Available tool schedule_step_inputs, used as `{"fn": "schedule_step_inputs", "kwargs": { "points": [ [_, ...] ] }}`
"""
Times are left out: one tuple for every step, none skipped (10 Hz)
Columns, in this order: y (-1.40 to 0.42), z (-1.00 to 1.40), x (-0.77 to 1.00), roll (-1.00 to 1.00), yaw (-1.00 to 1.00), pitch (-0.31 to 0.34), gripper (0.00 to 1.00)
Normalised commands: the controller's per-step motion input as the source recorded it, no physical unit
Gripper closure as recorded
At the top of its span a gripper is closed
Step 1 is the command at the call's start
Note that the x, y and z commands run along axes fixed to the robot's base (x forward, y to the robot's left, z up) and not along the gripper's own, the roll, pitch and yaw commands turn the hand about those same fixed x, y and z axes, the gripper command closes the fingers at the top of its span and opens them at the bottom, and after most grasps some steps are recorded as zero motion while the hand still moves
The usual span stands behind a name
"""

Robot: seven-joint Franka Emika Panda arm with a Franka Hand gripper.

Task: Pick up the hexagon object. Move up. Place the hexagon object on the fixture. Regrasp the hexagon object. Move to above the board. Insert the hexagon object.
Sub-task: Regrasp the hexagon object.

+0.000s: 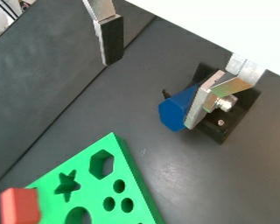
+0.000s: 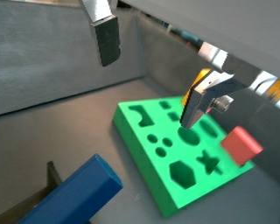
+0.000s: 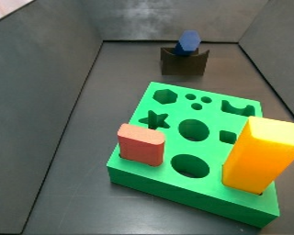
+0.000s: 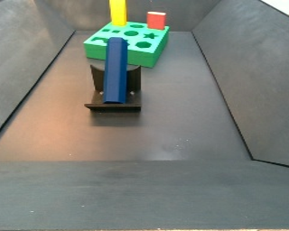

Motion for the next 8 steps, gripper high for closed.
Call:
{"fn": "schedule_step_inputs", "kwargs": {
  "points": [
    [-0.08, 0.06, -0.03, 1.00, 0.01, 0.021, 0.00],
    [-0.04, 0.03, -0.02, 1.00, 0.01, 0.016, 0.00],
    [-0.05, 0.01, -0.01, 1.00, 0.01, 0.012, 0.00],
    [-0.04, 0.01, -0.01, 1.00, 0.01, 0.011, 0.00],
    [-0.03, 0.01, -0.01, 1.00, 0.02, 0.007, 0.00],
    [-0.02, 0.01, 0.00, 1.00, 0.02, 0.007, 0.00],
    [-0.02, 0.01, 0.00, 1.00, 0.02, 0.010, 0.00],
    [-0.02, 0.01, 0.00, 1.00, 0.02, 0.016, 0.00]
  ]
}}
